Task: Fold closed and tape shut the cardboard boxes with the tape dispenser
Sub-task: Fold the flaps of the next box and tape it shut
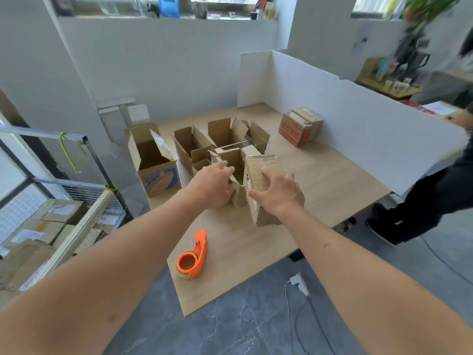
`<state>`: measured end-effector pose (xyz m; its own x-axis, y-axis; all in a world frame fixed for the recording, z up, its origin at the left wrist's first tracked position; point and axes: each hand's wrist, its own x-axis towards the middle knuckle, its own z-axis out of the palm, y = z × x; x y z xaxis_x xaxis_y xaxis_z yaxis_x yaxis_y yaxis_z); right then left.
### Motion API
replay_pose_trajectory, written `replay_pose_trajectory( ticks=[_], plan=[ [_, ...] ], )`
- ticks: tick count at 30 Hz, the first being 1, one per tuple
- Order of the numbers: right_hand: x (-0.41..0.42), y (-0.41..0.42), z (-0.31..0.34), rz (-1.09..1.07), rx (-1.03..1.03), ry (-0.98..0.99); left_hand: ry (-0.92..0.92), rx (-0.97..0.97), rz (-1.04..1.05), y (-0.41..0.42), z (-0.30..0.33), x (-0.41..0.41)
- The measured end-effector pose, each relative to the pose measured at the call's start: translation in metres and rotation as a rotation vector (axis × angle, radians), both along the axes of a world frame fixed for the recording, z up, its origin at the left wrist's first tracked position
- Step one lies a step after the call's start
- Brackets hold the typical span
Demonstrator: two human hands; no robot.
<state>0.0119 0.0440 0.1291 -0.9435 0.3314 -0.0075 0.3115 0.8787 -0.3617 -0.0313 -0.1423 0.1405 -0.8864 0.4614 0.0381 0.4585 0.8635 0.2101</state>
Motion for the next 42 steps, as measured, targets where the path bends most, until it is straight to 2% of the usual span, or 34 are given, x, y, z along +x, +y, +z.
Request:
replay_pose_trajectory(
  ticks=[6,13,23,42],
  plan=[
    [0.0,0.056,0.039,-0.009,-0.043,0.061,0.082,-0.003,-0.026,0.06,0.036,-0.01],
    [-0.001,0.154,0.059,0.017,-0.025,0.083,0.129,0.003,-0.027,0.16,0.05,-0.017],
    [-0.032,0.277,0.049,0.035,-0.015,0.055,0.079,-0.01,-0.01,0.285,0.04,-0.065],
    [-0.266,0.436,-0.021,0.027,-0.035,-0.095,-0.051,-0.059,-0.015,0.432,-0.036,-0.302]
  ],
)
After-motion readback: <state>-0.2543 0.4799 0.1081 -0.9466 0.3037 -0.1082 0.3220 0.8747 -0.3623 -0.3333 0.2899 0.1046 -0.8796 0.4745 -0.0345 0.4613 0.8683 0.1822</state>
